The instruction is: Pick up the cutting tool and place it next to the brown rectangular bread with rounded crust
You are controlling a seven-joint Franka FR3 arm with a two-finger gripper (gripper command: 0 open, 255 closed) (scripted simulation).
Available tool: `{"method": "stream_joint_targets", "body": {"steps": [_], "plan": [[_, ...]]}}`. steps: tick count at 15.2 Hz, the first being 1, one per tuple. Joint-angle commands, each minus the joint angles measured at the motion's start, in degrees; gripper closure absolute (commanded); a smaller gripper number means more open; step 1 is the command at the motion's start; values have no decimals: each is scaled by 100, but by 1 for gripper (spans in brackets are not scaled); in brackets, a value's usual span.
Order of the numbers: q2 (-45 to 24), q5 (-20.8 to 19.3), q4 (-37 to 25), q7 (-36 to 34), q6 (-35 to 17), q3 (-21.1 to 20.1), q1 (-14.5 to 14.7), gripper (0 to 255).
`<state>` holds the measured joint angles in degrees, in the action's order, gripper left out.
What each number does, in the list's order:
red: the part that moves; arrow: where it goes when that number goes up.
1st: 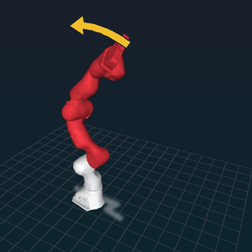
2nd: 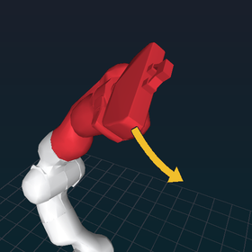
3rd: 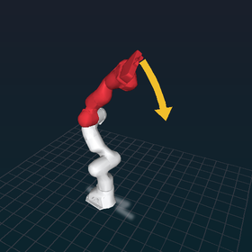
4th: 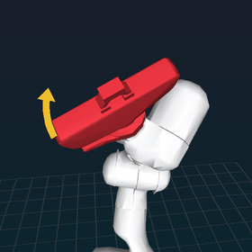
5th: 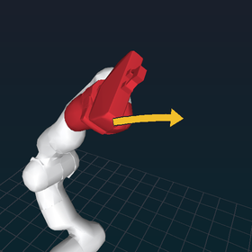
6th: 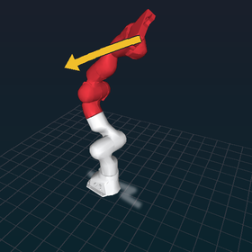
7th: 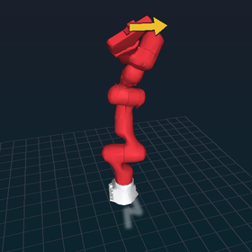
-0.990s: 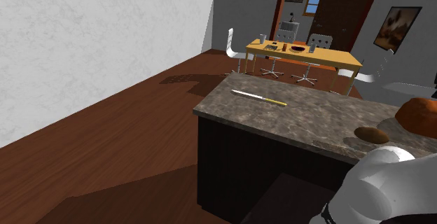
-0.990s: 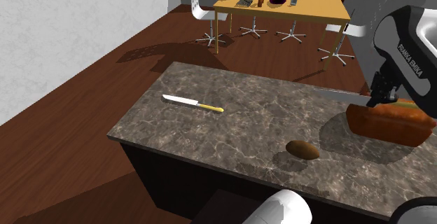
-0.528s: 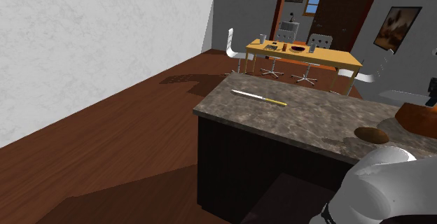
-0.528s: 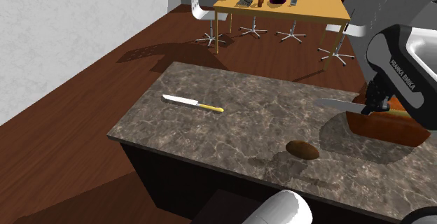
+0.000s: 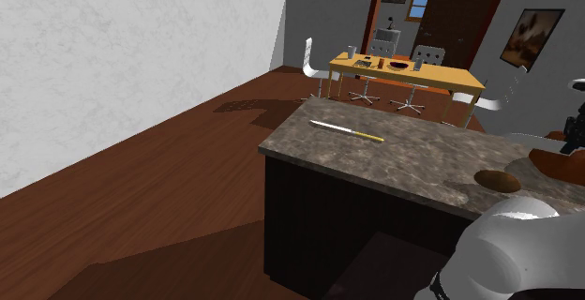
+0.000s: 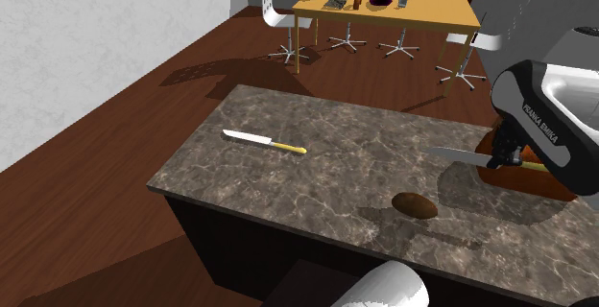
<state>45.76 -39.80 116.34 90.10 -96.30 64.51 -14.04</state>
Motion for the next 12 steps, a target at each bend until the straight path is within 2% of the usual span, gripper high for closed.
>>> {"method": "stream_joint_targets", "body": {"steps": [1, 12], "plan": [[32, -63, 134, -24, -127, 72, -14, 255], [136, -417, 774, -168, -812, 548, -10, 255]]}}
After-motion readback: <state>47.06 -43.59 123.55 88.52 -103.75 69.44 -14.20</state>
